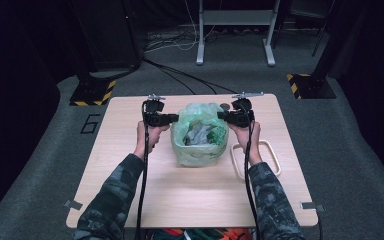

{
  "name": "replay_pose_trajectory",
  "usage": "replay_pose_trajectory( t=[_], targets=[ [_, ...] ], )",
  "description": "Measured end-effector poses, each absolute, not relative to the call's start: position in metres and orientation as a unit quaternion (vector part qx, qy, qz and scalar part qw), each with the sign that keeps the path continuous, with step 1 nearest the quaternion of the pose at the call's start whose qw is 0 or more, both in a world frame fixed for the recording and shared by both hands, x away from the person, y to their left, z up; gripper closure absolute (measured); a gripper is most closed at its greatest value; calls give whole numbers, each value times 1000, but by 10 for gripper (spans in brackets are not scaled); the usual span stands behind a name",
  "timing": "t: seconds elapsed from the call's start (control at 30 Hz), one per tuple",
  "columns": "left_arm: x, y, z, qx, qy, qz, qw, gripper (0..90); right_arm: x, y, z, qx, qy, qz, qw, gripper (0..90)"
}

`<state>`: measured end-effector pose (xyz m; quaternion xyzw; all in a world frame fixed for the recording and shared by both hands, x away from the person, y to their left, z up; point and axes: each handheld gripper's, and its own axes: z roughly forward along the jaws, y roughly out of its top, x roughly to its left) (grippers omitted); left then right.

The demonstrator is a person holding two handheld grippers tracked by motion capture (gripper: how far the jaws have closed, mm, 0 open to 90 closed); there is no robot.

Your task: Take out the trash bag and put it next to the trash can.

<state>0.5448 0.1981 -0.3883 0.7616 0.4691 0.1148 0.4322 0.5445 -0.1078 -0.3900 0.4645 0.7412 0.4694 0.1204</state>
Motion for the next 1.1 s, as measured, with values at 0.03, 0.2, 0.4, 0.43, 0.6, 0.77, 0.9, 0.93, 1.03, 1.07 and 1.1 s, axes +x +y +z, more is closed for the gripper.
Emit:
replay_pose_trajectory(
  t=[0.03,0.2,0.4,0.43,0.6,0.77,0.9,0.93,1.03,1.07,1.1],
  targets=[
    [543,197,-385,769,460,125,425,851,544,-107,-389,462,742,470,122,814],
    [540,193,-381,781,448,131,416,897,541,-105,-385,453,742,479,124,823],
    [536,189,-372,783,433,130,428,898,537,-102,-378,443,743,485,129,835],
    [534,187,-369,783,430,124,432,898,536,-102,-376,441,743,487,130,837],
    [529,175,-356,789,407,117,445,897,530,-99,-366,427,744,495,139,842],
    [529,159,-353,793,388,73,464,897,524,-92,-357,410,748,502,142,842],
    [541,156,-372,794,401,28,456,891,526,-87,-369,411,764,479,132,836],
    [541,156,-372,794,401,28,456,858,526,-87,-369,411,764,479,132,836],
    [545,171,-370,779,414,15,471,764,529,-91,-384,420,777,453,124,784],
    [545,171,-370,779,414,15,471,701,529,-91,-384,420,777,453,124,784],
    [544,178,-365,776,420,26,470,652,529,-98,-384,429,770,458,118,676]
  ],
)
